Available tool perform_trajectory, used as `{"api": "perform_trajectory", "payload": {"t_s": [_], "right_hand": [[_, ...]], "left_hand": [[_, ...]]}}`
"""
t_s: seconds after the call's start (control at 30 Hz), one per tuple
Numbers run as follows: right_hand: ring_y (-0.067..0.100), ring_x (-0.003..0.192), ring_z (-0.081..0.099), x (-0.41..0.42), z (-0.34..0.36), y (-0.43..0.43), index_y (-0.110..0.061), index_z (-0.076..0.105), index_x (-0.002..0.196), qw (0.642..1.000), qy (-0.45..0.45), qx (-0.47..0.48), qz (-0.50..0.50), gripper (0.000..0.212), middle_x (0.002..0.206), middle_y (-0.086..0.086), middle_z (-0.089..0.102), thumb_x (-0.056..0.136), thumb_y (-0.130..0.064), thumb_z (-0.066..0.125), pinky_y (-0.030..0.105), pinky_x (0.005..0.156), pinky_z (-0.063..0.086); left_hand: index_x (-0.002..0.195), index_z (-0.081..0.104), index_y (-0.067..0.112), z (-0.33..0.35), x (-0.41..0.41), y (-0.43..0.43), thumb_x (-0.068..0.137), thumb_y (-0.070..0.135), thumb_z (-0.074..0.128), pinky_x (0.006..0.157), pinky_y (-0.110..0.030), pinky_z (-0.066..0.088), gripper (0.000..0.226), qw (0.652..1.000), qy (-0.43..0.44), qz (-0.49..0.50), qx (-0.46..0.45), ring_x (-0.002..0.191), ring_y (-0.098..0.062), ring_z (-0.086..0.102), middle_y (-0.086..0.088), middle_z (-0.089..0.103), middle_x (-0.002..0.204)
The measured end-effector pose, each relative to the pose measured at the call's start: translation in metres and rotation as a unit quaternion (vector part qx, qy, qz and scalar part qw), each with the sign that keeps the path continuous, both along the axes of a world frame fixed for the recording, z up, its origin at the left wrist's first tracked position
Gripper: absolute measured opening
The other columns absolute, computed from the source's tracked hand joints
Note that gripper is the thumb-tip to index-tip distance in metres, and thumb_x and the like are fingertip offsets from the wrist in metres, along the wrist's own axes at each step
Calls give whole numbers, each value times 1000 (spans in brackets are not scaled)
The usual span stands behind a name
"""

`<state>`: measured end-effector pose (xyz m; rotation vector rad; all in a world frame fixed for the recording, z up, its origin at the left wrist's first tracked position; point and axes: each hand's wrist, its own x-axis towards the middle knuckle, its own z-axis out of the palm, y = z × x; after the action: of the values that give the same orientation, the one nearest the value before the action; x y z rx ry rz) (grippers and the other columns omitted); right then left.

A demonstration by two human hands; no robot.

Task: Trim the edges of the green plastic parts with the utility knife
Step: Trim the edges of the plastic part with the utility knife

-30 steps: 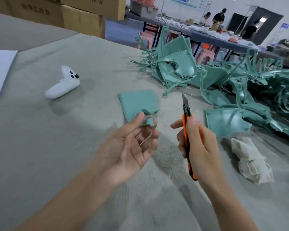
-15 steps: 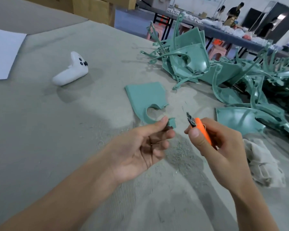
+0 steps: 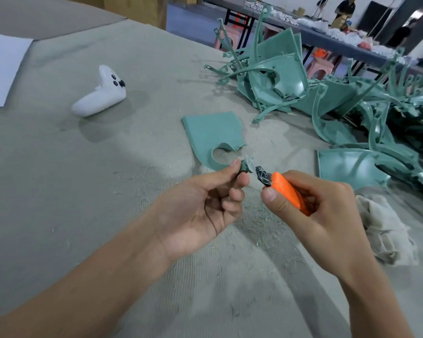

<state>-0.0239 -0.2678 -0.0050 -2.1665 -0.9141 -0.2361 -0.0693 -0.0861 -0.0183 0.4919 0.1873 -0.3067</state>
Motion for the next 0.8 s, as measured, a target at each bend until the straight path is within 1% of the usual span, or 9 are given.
{"api": "perform_trajectory", "payload": {"t_s": [0.17,0.3,0.47,0.67,0.8], "right_hand": [[14,48,37,-2,2,1,-15,60,68,1000,-22,-11,-19,48,56,4,43,86,-59,59,17,46,25],[18,48,39,-2,3,0,-15,62,70,999,-31,-17,-25,47,53,3,44,86,-60,59,24,45,29],[15,47,38,-2,3,1,-20,62,69,999,-34,-12,-28,44,54,2,43,86,-60,59,18,46,26],[14,47,39,-2,4,0,-20,65,71,999,-29,-20,-20,42,54,2,46,86,-59,61,18,47,27],[11,47,36,-3,3,3,-22,62,70,999,-30,-10,-40,43,55,2,43,85,-62,60,18,46,26]], "left_hand": [[59,68,9,1,1,-1,64,13,71,41,-15,42,8,1000,4,7,6,46,-8,51,-4,61,65],[59,68,9,1,1,0,64,14,72,42,-15,43,8,1000,1,5,9,47,-7,51,-3,61,65],[59,69,10,1,1,0,65,14,72,43,-15,43,8,1000,0,2,9,48,-7,51,-3,61,65],[59,67,8,0,-1,0,65,14,72,43,-15,44,10,1000,6,1,12,48,-8,51,-4,61,65],[59,68,9,0,1,0,64,14,72,43,-15,44,9,1000,3,1,9,48,-7,51,-3,60,64]]}}
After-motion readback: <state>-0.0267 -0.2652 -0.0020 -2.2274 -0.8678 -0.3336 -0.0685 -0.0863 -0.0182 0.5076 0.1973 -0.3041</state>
